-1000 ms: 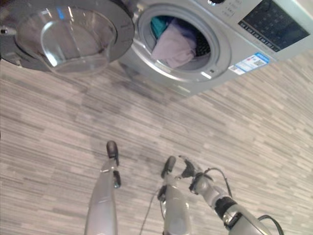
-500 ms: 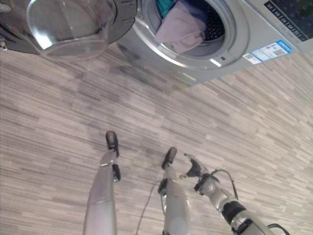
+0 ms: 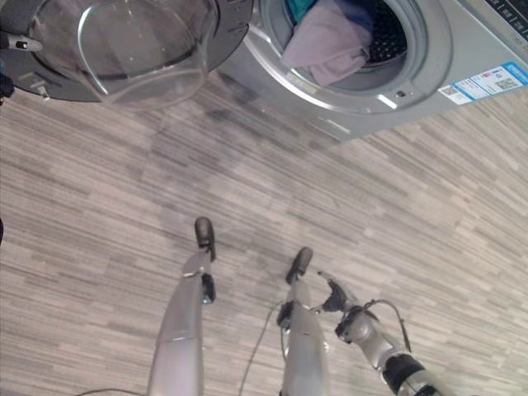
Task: Grab the laundry basket,head to the washer,open it,put in the laundry and shut it.
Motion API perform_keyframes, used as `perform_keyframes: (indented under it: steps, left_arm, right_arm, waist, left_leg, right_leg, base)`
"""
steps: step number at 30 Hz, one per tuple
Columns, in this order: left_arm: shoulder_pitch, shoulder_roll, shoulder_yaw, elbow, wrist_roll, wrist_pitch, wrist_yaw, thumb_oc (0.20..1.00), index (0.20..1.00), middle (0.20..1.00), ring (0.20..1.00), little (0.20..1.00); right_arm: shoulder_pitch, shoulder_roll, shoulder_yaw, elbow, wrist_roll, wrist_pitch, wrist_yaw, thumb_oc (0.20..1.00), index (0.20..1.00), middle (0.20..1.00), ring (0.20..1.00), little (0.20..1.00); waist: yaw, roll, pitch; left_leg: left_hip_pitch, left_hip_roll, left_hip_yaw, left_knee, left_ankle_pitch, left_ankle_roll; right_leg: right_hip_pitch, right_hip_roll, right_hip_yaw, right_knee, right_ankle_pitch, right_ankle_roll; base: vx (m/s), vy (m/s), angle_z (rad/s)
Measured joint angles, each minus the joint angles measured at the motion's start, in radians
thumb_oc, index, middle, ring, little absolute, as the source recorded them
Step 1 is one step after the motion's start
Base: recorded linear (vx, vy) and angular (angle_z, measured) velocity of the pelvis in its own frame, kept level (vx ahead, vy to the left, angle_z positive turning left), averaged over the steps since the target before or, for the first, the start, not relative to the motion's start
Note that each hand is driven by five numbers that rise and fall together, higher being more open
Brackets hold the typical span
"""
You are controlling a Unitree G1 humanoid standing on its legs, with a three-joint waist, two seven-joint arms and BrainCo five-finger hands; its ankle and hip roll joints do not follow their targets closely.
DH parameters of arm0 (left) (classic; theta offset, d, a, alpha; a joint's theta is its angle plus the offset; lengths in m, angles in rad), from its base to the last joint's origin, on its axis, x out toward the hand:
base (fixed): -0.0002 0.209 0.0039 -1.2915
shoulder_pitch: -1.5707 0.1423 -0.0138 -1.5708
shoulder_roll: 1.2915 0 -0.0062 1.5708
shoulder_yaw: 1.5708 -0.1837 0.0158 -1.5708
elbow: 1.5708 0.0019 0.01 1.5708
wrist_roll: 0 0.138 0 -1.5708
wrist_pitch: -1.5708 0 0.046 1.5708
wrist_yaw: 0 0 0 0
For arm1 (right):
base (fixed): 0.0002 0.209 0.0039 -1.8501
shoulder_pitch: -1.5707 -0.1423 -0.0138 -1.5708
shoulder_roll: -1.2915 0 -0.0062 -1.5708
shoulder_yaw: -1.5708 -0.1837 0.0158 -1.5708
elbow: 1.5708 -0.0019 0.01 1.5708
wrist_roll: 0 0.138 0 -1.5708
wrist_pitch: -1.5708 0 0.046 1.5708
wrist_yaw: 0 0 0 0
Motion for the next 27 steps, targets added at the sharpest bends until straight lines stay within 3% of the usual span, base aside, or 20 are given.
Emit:
perform_keyframes:
  steps: [2,4,5,6,7,8,9,12,13,15,17,19,21,23,24,27]
  left_arm:
    - [0.079,0.053,0.011,-0.228,-0.074,0.002,-0.002,1.0,1.0,1.0,1.0,1.0]
    - [0.243,0.162,0.0,-0.652,-0.194,-0.04,-0.017,1.0,1.0,1.0,1.0,1.0]
    - [0.343,0.21,-0.01,-0.935,-0.282,-0.098,-0.028,1.0,1.0,1.0,1.0,1.0]
    - [0.442,0.182,-0.02,-1.14,-0.379,-0.142,-0.056,1.0,1.0,1.0,1.0,1.0]
    - [0.506,0.136,-0.005,-1.174,-0.433,-0.141,-0.056,1.0,1.0,1.0,1.0,1.0]
    - [0.639,0.031,0.05,-1.219,-0.496,-0.147,-0.057,1.0,1.0,1.0,1.0,1.0]
    - [0.683,-0.008,0.071,-1.23,-0.499,-0.151,-0.058,1.0,1.0,1.0,1.0,1.0]
    - [0.814,-0.444,0.172,-1.134,-0.589,-0.161,-0.057,1.0,1.0,1.0,1.0,1.0]
    - [0.778,-0.476,0.07,-1.127,-0.609,-0.158,-0.061,1.0,1.0,1.0,1.0,1.0]
    - [0.775,-0.731,0.117,-1.062,-0.643,-0.161,-0.047,1.0,1.0,1.0,1.0,1.0]
    - [0.719,-0.846,0.056,-1.064,-0.652,-0.163,-0.06,1.0,1.0,1.0,1.0,1.0]
    - [0.648,-0.879,0.026,-1.072,-0.653,-0.166,-0.059,1.0,1.0,1.0,1.0,1.0]
    - [0.638,-0.869,0.025,-1.091,-0.652,-0.18,-0.065,1.0,1.0,1.0,1.0,1.0]
    - [0.656,-0.828,0.026,-1.121,-0.649,-0.192,-0.08,1.0,1.0,1.0,1.0,1.0]
    - [0.689,-0.785,0.031,-1.135,-0.644,-0.196,-0.087,1.0,1.0,1.0,1.0,1.0]
    - [0.795,-0.665,0.057,-1.15,-0.64,-0.193,-0.117,1.0,1.0,1.0,1.0,1.0]
  right_arm:
    - [0.01,-0.005,-0.005,-0.002,0.001,0.0,0.001,1.0,1.0,1.0,1.0,1.0]
    - [0.03,-0.02,-0.038,-0.036,0.002,0.001,0.002,1.0,1.0,1.0,1.0,1.0]
    - [0.037,-0.025,-0.043,-0.046,0.002,0.002,0.002,1.0,1.0,1.0,1.0,1.0]
    - [0.039,-0.021,-0.04,-0.031,0.001,0.004,0.001,1.0,1.0,1.0,1.0,1.0]
    - [0.039,-0.018,-0.04,-0.016,-0.001,0.004,0.001,1.0,1.0,1.0,1.0,1.0]
    - [0.039,0.0,-0.04,0.006,-0.001,0.011,-0.001,1.0,1.0,1.0,1.0,1.0]
    - [0.04,0.002,-0.04,0.007,-0.001,0.015,-0.001,1.0,1.0,1.0,1.0,1.0]
    - [0.006,0.011,0.017,0.064,-0.025,0.041,-0.02,1.0,1.0,1.0,1.0,1.0]
    - [-0.016,0.023,0.004,0.066,-0.045,0.041,-0.035,1.0,1.0,1.0,1.0,1.0]
    - [-0.032,0.021,0.017,0.107,-0.066,0.066,-0.046,1.0,1.0,1.0,1.0,1.0]
    - [-0.039,0.025,0.015,0.084,-0.074,0.062,-0.057,1.0,1.0,1.0,1.0,1.0]
    - [-0.048,0.022,0.006,0.065,-0.093,0.065,-0.065,1.0,1.0,1.0,1.0,1.0]
    - [-0.028,0.01,-0.002,0.051,-0.1,0.064,-0.067,1.0,1.0,1.0,1.0,1.0]
    - [0.001,0.001,-0.018,0.057,-0.101,0.069,-0.066,1.0,1.0,1.0,1.0,1.0]
    - [0.021,0.001,-0.028,0.091,-0.104,0.071,-0.064,1.0,1.0,1.0,1.0,1.0]
    - [0.052,-0.001,-0.03,0.127,-0.121,0.072,-0.057,1.0,1.0,1.0,1.0,1.0]
  waist:
    - [0.018,0.01,-0.005]
    - [0.049,0.036,-0.018]
    - [0.072,0.048,-0.024]
    - [0.095,0.062,-0.036]
    - [0.101,0.072,-0.044]
    - [0.102,0.077,-0.066]
    - [0.101,0.077,-0.067]
    - [0.097,0.073,-0.069]
    - [0.063,0.057,-0.078]
    - [0.034,0.048,-0.076]
    - [-0.008,0.017,-0.076]
    - [-0.049,0.012,-0.077]
    - [-0.05,0.007,-0.077]
    - [-0.051,0.026,-0.086]
    - [-0.05,0.037,-0.091]
    - [-0.041,0.054,-0.082]
  left_leg:
    - [-0.001,-0.008,-0.003,-0.005,0.002,0.003]
    - [0.0,-0.025,-0.003,-0.004,0.003,0.006]
    - [0.017,-0.036,-0.001,-0.004,0.003,0.008]
    - [0.051,-0.039,-0.004,-0.003,-0.006,0.019]
    - [0.066,-0.04,-0.006,-0.003,-0.01,0.019]
    - [0.085,-0.041,-0.003,-0.003,-0.017,0.017]
    - [0.093,-0.042,-0.003,-0.002,-0.018,0.018]
    - [0.143,-0.04,0.003,-0.008,-0.018,0.019]
    - [0.143,-0.028,0.005,-0.004,-0.02,0.018]
    - [0.174,-0.032,0.019,-0.004,-0.018,0.021]
    - [0.222,-0.028,0.047,-0.009,-0.025,0.026]
    - [0.265,-0.01,0.07,-0.009,-0.032,0.024]
    - [0.314,0.005,0.097,-0.021,-0.038,0.016]
    - [0.345,0.029,0.104,-0.034,-0.039,0.001]
    - [0.363,0.041,0.101,-0.063,-0.018,-0.021]
    - [0.42,0.058,0.115,-0.107,0.004,-0.025]
  right_leg:
    - [0.001,-0.005,-0.001,0.0,0.0,0.0]
    - [0.009,-0.022,0.0,-0.001,0.0,0.001]
    - [0.029,-0.032,0.0,-0.004,0.0,0.002]
    - [0.066,-0.034,0.0,-0.002,-0.001,0.003]
    - [0.08,-0.035,-0.001,0.001,-0.003,0.005]
    - [0.091,-0.041,-0.001,0.017,-0.018,0.019]
    - [0.098,-0.043,-0.001,0.02,-0.024,0.023]
    - [0.131,-0.049,-0.002,0.044,-0.04,0.034]
    - [0.111,-0.046,0.008,0.073,-0.055,0.03]
    - [0.119,-0.057,0.021,0.106,-0.061,0.038]
    - [0.149,-0.059,0.046,0.086,-0.049,0.034]
    - [0.175,-0.056,0.069,0.078,-0.048,0.031]
    - [0.203,-0.047,0.079,0.059,-0.042,0.029]
    - [0.221,-0.032,0.081,0.045,-0.037,0.026]
    - [0.219,-0.011,0.087,0.036,-0.031,0.007]
    - [0.248,0.009,0.1,0.019,-0.026,-0.002]
  base:
    - [0.01,0.004,0.12]
    - [0.0,-0.016,0.19]
    - [-0.03,-0.042,0.16]
    - [-0.04,-0.03,0.12]
    - [-0.05,-0.022,0.03]
    - [-0.07,-0.026,-0.01]
    - [-0.06,-0.03,-0.04]
    - [-0.04,-0.025,-0.06]
    - [-0.07,-0.044,-0.14]
    - [-0.04,-0.028,-0.14]
    - [-0.03,-0.041,-0.31]
    - [-0.03,-0.041,-0.41]
    - [-0.02,-0.027,-0.49]
    - [-0.02,-0.052,-0.39]
    - [-0.03,-0.061,-0.32]
    - [-0.01,-0.067,-0.21]
